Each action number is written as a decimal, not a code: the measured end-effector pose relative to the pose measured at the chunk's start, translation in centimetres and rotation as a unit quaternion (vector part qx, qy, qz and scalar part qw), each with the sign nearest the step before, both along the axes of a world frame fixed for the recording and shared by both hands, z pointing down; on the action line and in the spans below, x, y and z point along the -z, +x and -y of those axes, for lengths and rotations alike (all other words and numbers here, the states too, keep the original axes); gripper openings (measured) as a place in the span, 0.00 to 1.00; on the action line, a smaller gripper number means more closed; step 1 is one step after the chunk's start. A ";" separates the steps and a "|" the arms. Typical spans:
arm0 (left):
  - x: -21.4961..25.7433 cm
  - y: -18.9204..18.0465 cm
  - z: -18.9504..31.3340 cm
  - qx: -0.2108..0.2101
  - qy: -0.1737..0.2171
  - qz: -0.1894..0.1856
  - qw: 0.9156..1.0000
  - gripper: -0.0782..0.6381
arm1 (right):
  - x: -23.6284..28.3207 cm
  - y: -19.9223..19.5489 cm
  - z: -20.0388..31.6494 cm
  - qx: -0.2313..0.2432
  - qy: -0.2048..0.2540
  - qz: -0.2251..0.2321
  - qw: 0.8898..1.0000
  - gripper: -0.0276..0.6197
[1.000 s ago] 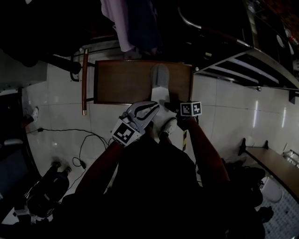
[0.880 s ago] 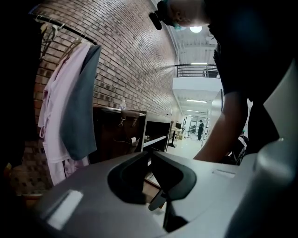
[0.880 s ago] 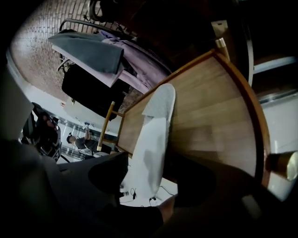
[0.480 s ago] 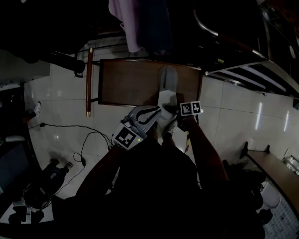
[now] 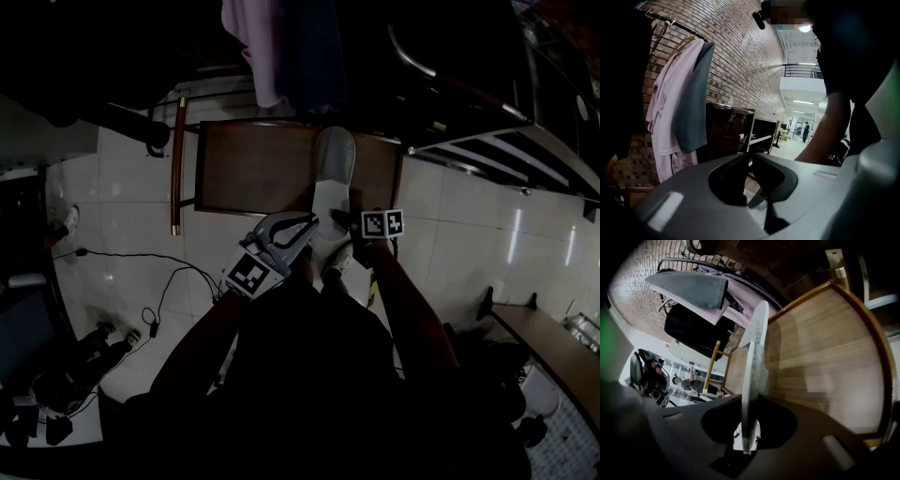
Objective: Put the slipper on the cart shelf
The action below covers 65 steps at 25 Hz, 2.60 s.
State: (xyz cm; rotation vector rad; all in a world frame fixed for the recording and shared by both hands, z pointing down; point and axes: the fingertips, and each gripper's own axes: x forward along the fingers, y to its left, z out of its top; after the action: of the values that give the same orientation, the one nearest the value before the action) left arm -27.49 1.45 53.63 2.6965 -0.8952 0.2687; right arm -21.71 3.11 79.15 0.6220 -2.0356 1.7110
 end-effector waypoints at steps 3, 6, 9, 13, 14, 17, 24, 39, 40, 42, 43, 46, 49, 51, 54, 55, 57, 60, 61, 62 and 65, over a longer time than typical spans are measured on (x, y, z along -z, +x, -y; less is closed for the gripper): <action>0.6 0.8 0.0 -0.006 0.007 -0.001 1.000 0.15 | 2.1 1.2 0.4 -0.014 0.017 0.010 1.000 0.15; 1.3 1.7 -0.2 -0.013 0.014 -0.005 1.000 0.15 | 4.6 2.5 0.6 -0.030 0.043 0.019 0.998 0.15; 2.1 2.6 -0.4 -0.019 0.029 -0.008 0.999 0.15 | 8.1 3.6 1.0 -0.065 0.064 0.048 0.995 0.15; 3.4 4.2 -0.6 -0.028 0.050 -0.003 0.998 0.15 | 13.3 4.8 1.4 -0.077 0.121 0.053 0.988 0.15; 3.8 4.6 -0.6 -0.030 0.052 0.000 0.998 0.15 | 14.8 5.2 1.4 -0.075 0.142 0.049 0.986 0.15; 5.7 5.8 -0.5 -0.026 0.054 -0.001 0.998 0.14 | 19.6 6.6 1.9 -0.071 0.216 0.037 0.973 0.15; 9.3 7.9 0.0 -0.033 0.066 -0.001 0.997 0.11 | 30.5 10.7 3.3 -0.095 0.395 -0.009 0.914 0.15; 15.9 13.5 -1.4 -0.102 0.097 -0.038 0.989 0.11 | 42.0 13.8 2.0 -0.099 0.580 -0.102 0.802 0.15; 15.7 13.6 -1.4 -0.104 0.098 -0.033 0.989 0.11 | 41.7 14.1 2.0 -0.101 0.581 -0.100 0.802 0.15; 15.4 13.5 -1.4 -0.104 0.098 -0.038 0.989 0.11 | 41.1 14.4 1.8 -0.104 0.579 -0.099 0.803 0.15; 15.2 13.3 -1.2 -0.099 0.099 -0.045 0.989 0.11 | 40.9 14.5 1.7 -0.105 0.576 -0.098 0.804 0.15; 15.0 12.5 -0.7 -0.083 0.103 -0.048 0.990 0.11 | 40.4 14.7 1.4 -0.110 0.568 -0.097 0.810 0.15; 14.7 12.2 -0.5 -0.074 0.091 -0.039 0.992 0.11 | 40.3 14.8 1.4 -0.108 0.567 -0.101 0.810 0.15; 14.2 11.9 -0.3 -0.072 0.091 -0.032 0.993 0.11 | 40.3 14.7 1.5 -0.107 0.566 -0.101 0.811 0.15; 14.7 12.0 -0.2 -0.075 0.096 -0.038 0.992 0.11 | 40.0 14.6 1.5 -0.105 0.564 -0.104 0.812 0.15; 14.8 12.0 -0.1 -0.076 0.096 -0.040 0.992 0.11 | 40.0 14.6 1.6 -0.105 0.563 -0.105 0.813 0.15; 14.9 12.0 0.1 -0.079 0.097 -0.040 0.991 0.11 | 40.1 14.5 1.8 -0.105 0.561 -0.108 0.814 0.15; 14.6 11.8 0.5 -0.083 0.099 -0.040 0.991 0.11 | 39.8 14.3 1.9 -0.106 0.553 -0.111 0.819 0.15; 14.5 11.7 0.5 -0.086 0.099 -0.041 0.990 0.11 | 39.6 14.3 1.9 -0.107 0.551 -0.112 0.820 0.15; 14.4 11.6 0.6 -0.089 0.100 -0.043 0.990 0.11 | 39.3 14.3 1.9 -0.108 0.548 -0.113 0.822 0.15; 13.9 11.3 1.1 -0.098 0.099 -0.051 0.989 0.11 | 38.4 14.2 2.1 -0.116 0.531 -0.118 0.831 0.15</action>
State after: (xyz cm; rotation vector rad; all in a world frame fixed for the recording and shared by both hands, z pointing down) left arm -16.21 0.37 39.69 2.9559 -0.6576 0.0842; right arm -7.51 1.03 40.76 1.3599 -2.6602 0.3614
